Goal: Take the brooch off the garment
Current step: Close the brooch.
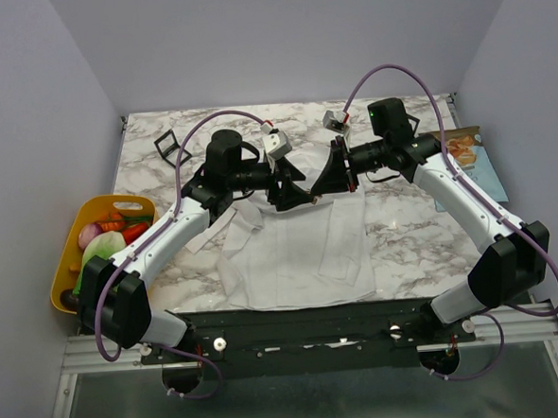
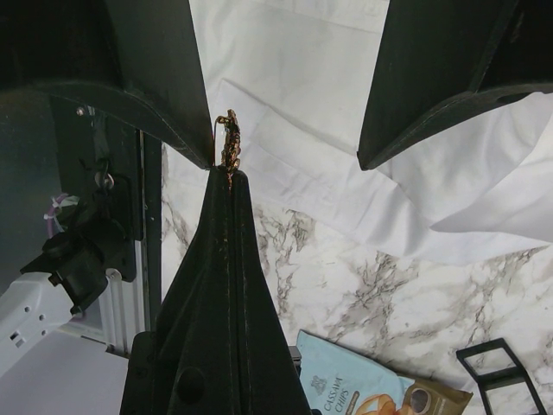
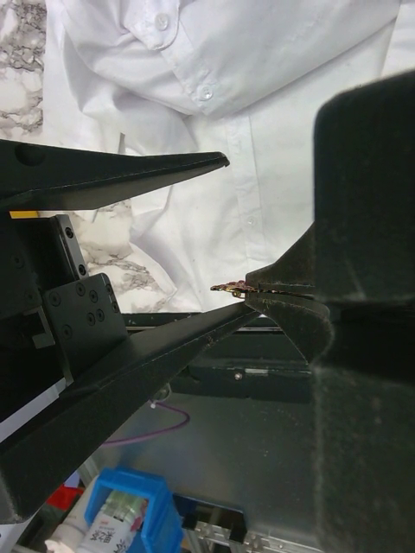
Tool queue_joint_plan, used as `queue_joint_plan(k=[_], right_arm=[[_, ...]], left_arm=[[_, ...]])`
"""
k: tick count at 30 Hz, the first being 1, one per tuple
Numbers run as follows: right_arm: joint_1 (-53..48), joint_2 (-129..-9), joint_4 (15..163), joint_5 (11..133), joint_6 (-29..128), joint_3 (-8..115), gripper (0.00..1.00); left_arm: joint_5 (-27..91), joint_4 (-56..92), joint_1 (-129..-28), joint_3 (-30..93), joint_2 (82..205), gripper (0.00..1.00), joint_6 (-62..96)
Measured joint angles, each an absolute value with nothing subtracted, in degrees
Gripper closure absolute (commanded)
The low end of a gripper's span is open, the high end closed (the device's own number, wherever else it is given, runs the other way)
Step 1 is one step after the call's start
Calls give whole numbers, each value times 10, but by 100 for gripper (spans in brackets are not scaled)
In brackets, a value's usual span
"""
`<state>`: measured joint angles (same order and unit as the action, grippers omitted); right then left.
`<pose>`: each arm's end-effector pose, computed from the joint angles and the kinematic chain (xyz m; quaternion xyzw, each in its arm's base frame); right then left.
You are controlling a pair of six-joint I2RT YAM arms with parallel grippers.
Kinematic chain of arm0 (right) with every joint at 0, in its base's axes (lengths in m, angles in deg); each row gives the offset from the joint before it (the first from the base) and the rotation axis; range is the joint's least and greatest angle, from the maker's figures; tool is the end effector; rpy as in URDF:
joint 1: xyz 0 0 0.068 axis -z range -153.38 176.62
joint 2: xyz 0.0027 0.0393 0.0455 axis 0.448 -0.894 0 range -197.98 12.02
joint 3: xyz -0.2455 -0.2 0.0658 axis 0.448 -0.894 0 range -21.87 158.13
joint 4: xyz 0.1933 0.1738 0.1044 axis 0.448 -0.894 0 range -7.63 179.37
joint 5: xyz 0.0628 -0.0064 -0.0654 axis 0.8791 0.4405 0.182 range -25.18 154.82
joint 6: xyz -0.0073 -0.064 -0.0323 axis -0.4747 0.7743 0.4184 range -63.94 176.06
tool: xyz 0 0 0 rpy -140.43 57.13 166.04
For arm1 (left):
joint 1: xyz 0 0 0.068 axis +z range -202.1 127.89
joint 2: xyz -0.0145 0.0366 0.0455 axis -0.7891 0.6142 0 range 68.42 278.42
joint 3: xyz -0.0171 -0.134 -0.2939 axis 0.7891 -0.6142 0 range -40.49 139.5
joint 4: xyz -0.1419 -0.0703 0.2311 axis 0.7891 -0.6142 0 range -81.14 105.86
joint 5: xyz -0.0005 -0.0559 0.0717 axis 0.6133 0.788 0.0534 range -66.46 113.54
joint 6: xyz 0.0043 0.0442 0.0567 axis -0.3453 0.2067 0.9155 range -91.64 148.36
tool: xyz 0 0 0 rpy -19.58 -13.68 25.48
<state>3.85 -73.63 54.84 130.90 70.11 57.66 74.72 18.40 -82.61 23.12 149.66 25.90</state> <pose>0.2927 0.1819 0.3960 -0.4564 0.6509 0.5206 0.3114 0.2779 -0.2176 0.3740 0.4283 0.6309 -0.4844 0.4288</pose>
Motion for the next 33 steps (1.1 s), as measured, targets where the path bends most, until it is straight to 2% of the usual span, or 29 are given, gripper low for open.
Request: queue_joint_plan(k=[8,15,33], right_arm=[[39,-737,548,1306,701,577,100],[39,-737,548,1305,701,576,99],[39,-737,549,1307,701,575,99]], left_arm=[[747,184,-826,231,1499,23,259],[747,184,-826,231,1500,18,259],[761,202,-804,223,1499,13,232]])
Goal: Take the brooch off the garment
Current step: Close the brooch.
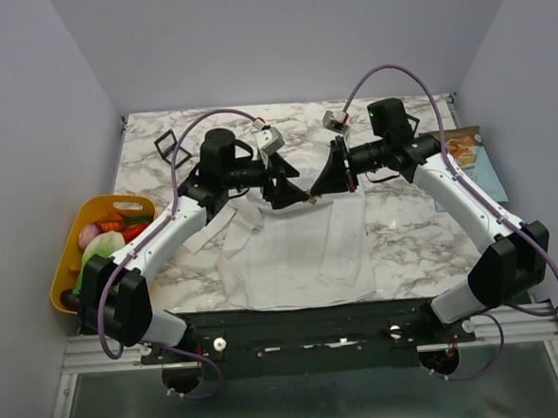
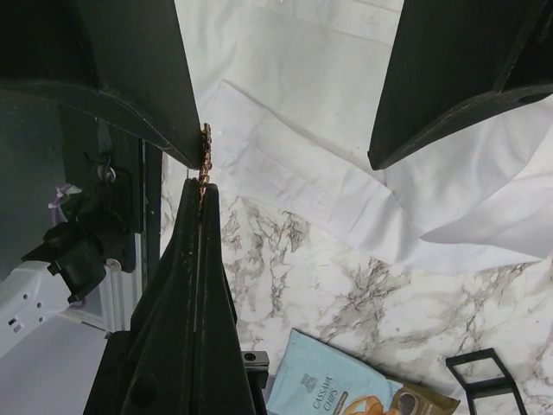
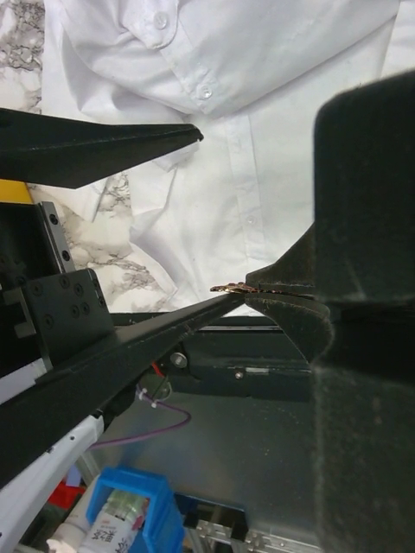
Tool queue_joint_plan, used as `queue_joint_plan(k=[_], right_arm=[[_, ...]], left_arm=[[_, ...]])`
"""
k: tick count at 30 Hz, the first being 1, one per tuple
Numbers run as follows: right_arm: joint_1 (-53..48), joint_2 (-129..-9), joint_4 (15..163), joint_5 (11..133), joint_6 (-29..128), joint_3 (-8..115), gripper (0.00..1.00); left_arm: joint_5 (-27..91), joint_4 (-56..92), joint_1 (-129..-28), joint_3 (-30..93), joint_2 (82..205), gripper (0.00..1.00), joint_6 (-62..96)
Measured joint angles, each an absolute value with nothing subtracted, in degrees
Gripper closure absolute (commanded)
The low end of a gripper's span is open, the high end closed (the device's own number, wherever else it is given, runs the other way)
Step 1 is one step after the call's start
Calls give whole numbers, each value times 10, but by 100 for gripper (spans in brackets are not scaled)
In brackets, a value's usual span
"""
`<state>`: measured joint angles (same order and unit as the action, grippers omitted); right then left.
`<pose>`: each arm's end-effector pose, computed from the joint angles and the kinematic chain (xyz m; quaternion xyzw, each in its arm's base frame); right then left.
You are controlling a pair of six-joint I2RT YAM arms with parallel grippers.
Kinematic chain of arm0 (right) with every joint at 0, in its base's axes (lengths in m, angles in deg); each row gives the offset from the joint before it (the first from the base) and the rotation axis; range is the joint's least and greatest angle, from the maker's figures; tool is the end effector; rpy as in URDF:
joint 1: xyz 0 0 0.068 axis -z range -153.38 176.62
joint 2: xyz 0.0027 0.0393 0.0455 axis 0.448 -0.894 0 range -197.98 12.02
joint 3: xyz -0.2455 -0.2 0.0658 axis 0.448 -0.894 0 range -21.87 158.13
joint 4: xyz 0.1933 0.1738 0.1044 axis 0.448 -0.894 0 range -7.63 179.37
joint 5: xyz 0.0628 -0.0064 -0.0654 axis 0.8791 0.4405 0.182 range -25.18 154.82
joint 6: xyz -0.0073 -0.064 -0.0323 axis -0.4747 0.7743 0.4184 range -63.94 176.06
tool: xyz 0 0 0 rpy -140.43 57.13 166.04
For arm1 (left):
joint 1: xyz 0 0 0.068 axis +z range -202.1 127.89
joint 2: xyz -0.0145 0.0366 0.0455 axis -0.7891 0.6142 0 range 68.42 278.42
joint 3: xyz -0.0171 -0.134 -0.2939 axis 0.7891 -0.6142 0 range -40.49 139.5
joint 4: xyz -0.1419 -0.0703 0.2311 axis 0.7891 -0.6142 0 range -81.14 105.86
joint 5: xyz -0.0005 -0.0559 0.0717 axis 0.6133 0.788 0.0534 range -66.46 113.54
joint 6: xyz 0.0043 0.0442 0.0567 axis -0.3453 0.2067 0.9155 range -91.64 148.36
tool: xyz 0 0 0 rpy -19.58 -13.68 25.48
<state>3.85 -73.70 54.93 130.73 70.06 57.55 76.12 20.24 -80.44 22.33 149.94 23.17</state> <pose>0.2932 0.1821 0.3950 -0.4556 0.6523 0.5198 0.3110 0.2858 -0.2079 0.3709 0.4082 0.6391 -0.4935 0.4258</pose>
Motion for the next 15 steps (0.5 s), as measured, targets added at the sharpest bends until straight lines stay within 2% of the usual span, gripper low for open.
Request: queue_joint_plan(k=[12,15], right_arm=[[39,-737,549,1318,701,575,99],[39,-737,549,1318,701,575,99]], left_arm=[[783,243,-793,207,1495,13,195],[789,256,-792,206,1495,16,184]])
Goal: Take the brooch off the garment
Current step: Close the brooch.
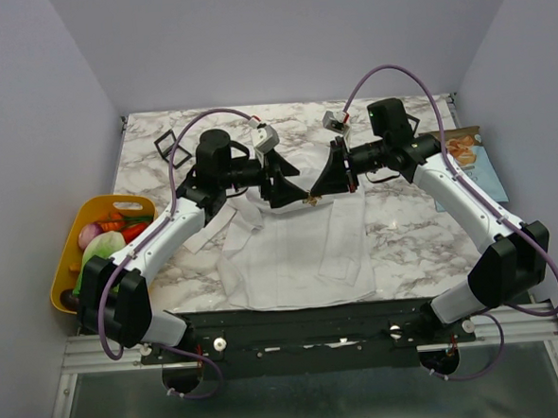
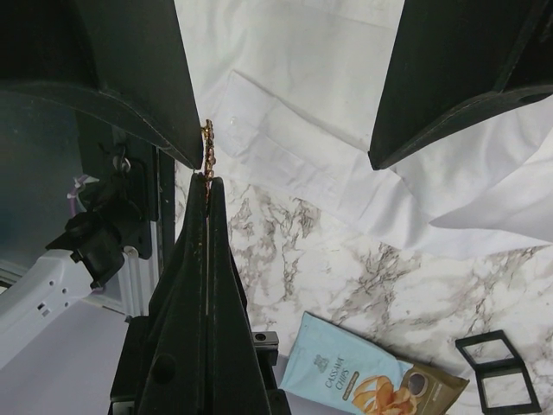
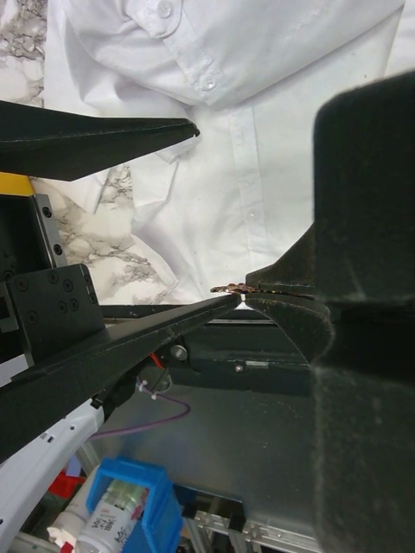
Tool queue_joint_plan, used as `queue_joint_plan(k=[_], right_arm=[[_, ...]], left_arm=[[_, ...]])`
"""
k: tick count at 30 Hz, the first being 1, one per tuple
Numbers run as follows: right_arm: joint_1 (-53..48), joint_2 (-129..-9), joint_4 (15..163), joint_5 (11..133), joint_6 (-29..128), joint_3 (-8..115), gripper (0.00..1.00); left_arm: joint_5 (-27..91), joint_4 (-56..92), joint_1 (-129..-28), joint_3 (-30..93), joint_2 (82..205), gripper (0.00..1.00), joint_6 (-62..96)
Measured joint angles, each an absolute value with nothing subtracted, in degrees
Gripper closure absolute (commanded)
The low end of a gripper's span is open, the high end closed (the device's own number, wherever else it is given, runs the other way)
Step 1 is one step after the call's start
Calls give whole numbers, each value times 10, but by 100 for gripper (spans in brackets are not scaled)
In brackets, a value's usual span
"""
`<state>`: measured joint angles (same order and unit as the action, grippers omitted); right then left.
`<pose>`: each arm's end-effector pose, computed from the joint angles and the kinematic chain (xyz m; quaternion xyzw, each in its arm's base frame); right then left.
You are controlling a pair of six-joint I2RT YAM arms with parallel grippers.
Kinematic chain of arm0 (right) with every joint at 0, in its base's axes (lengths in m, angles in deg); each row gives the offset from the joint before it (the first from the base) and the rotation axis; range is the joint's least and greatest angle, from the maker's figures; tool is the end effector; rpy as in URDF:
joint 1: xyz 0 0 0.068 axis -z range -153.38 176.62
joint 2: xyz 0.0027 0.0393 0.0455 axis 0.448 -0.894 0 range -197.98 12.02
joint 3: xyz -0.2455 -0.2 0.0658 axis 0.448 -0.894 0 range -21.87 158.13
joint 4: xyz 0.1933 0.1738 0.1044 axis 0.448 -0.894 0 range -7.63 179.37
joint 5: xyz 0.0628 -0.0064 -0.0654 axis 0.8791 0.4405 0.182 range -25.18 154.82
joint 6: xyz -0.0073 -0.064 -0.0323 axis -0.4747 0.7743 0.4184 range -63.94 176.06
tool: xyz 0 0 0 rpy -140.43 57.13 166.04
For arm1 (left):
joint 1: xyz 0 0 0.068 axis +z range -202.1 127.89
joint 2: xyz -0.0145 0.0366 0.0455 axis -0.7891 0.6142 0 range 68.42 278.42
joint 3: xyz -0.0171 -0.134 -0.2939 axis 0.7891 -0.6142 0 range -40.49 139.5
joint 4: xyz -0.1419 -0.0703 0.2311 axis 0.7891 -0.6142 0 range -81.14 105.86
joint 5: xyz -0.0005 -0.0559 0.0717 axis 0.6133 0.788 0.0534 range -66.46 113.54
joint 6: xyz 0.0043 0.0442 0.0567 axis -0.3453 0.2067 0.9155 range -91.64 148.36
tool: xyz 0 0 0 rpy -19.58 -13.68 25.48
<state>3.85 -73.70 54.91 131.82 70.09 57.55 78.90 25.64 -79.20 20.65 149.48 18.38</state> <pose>0.2922 0.1822 0.3957 -0.4574 0.6468 0.5268 0.3082 0.2861 -0.2015 0.3730 0.3959 0.6271 -0.5184 0.4257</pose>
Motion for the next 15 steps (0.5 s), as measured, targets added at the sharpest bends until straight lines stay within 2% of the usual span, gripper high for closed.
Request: queue_joint_plan(k=[5,15], right_arm=[[39,-737,549,1318,701,575,99],[39,-737,550,1318,700,575,99]], left_arm=[[806,278,-792,206,1495,21,165],[828,287,-792,204,1496,21,159]])
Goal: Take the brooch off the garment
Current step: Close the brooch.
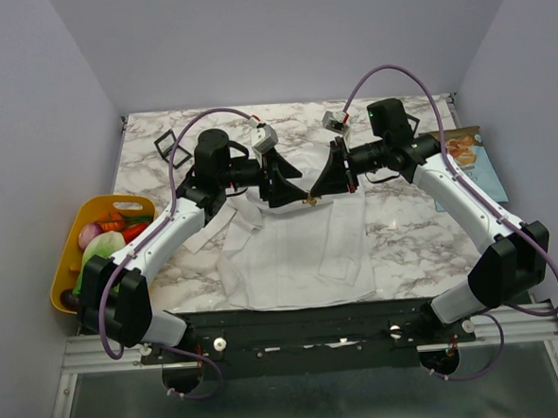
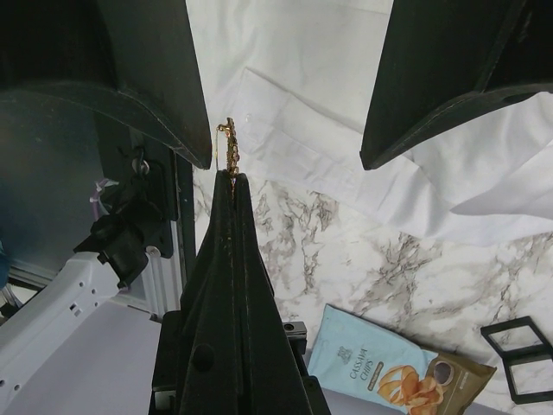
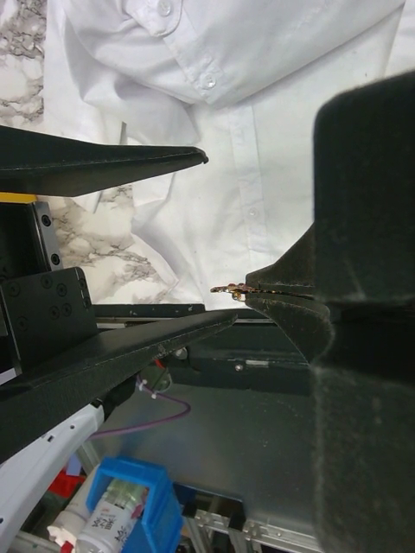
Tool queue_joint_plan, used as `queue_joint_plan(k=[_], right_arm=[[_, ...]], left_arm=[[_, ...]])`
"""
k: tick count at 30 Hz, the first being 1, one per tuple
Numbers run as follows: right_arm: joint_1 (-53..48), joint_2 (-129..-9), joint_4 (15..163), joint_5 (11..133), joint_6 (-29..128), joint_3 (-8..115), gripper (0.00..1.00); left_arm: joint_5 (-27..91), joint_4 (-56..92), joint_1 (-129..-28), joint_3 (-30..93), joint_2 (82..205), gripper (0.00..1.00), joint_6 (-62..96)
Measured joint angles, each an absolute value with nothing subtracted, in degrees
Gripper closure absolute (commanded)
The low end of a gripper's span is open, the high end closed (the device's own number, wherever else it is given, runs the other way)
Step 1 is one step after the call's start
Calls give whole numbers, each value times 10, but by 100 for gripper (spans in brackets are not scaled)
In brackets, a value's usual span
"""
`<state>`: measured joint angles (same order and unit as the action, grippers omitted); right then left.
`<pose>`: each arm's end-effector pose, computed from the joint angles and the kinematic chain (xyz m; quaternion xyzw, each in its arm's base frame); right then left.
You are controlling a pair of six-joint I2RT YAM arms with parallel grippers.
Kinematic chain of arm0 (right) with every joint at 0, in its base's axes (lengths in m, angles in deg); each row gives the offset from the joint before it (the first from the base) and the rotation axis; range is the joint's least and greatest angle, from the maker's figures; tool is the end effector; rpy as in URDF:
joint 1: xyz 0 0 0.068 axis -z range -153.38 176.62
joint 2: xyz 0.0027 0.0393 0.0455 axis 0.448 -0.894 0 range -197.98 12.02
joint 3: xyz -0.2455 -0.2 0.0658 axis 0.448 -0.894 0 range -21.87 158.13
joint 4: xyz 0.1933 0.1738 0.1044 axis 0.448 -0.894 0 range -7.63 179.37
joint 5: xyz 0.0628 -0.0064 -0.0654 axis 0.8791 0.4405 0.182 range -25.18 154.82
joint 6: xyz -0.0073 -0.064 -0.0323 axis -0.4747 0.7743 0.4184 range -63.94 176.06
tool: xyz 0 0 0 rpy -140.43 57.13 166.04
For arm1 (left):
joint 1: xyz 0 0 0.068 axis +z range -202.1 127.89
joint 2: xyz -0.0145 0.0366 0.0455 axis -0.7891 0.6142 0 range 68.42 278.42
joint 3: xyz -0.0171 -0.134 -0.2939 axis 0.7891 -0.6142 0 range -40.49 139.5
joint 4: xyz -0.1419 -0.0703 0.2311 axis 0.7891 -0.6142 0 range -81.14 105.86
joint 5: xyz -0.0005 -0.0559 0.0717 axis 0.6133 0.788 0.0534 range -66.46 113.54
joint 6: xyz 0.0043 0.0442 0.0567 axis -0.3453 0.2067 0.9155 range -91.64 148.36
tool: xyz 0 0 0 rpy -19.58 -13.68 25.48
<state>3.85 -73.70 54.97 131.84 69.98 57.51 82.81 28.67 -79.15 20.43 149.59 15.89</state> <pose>0.2923 0.1822 0.3955 -0.4568 0.6470 0.5272 0.3078 0.2833 -0.2022 0.3770 0.4065 0.6065 -0.5435 0.4142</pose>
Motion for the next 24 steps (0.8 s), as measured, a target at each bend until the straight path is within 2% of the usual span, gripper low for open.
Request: queue_joint_plan(k=[2,6,12,17,19,24], right_arm=[[39,-737,550,1318,696,574,99],[39,-737,551,1318,695,571,99],[39,-737,554,1318,689,570,99],[39,-736,563,1318,682,566,99],[39,-735,565,1318,681,565,99],[39,-734,568,1316,680,563,99]], left_arm=[[830,287,-792,204,1496,23,159],[833,287,-792,204,1496,39,159],[837,287,-794,204,1496,40,161],[839,284,-798,204,1497,48,168],[840,282,-800,204,1498,56,171],[849,276,-804,204,1500,66,178]])
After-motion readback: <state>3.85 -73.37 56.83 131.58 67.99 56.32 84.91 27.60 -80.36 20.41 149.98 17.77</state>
